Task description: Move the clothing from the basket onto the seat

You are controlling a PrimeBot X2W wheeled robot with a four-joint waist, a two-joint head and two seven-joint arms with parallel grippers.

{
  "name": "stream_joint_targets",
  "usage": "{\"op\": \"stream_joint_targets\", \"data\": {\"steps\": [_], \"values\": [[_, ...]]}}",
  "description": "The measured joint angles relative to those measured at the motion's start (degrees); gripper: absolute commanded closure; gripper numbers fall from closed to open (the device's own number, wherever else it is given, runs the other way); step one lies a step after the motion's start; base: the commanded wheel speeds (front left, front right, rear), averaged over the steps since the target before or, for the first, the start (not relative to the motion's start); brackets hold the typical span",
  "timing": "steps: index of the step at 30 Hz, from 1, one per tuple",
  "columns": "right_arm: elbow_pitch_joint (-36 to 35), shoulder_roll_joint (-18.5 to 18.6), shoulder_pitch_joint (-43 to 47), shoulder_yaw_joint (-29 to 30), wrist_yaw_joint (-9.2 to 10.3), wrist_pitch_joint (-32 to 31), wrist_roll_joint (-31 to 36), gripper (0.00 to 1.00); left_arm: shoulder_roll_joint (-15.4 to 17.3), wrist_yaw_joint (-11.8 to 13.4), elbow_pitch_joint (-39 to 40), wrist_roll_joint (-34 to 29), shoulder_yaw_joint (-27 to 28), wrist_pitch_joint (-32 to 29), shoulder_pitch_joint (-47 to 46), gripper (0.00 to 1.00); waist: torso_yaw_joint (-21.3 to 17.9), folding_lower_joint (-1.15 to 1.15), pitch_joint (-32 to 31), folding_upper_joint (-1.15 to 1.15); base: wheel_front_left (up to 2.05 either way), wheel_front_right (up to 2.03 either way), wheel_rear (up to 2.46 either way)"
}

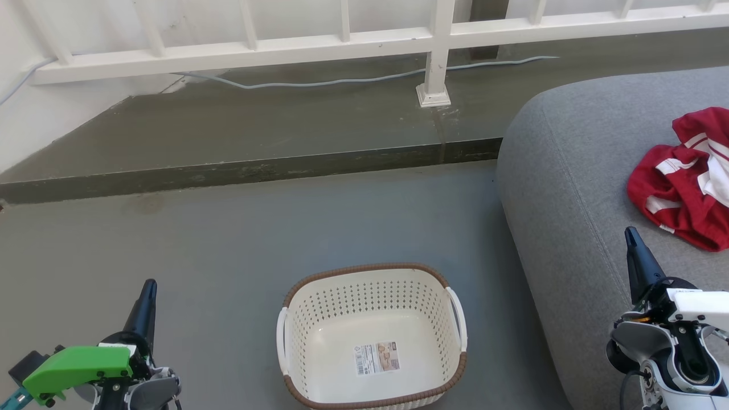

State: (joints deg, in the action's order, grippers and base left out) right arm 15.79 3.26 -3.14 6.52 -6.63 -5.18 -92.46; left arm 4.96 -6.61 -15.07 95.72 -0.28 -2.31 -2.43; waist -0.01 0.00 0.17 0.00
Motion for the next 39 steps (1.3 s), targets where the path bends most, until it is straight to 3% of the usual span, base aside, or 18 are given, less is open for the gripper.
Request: {"op": "stream_joint_targets", "data": {"steps": [39], "values": [[-0.01,-0.04,0.0,0.1,-0.01,0.0,0.0,1.0,-0.02,-0.44,-0.8,-0.01,0.15,-0.25,-0.14,1.0,0.01,0.0,-0.01,0.0,0.0,0.0,0.0]]}}
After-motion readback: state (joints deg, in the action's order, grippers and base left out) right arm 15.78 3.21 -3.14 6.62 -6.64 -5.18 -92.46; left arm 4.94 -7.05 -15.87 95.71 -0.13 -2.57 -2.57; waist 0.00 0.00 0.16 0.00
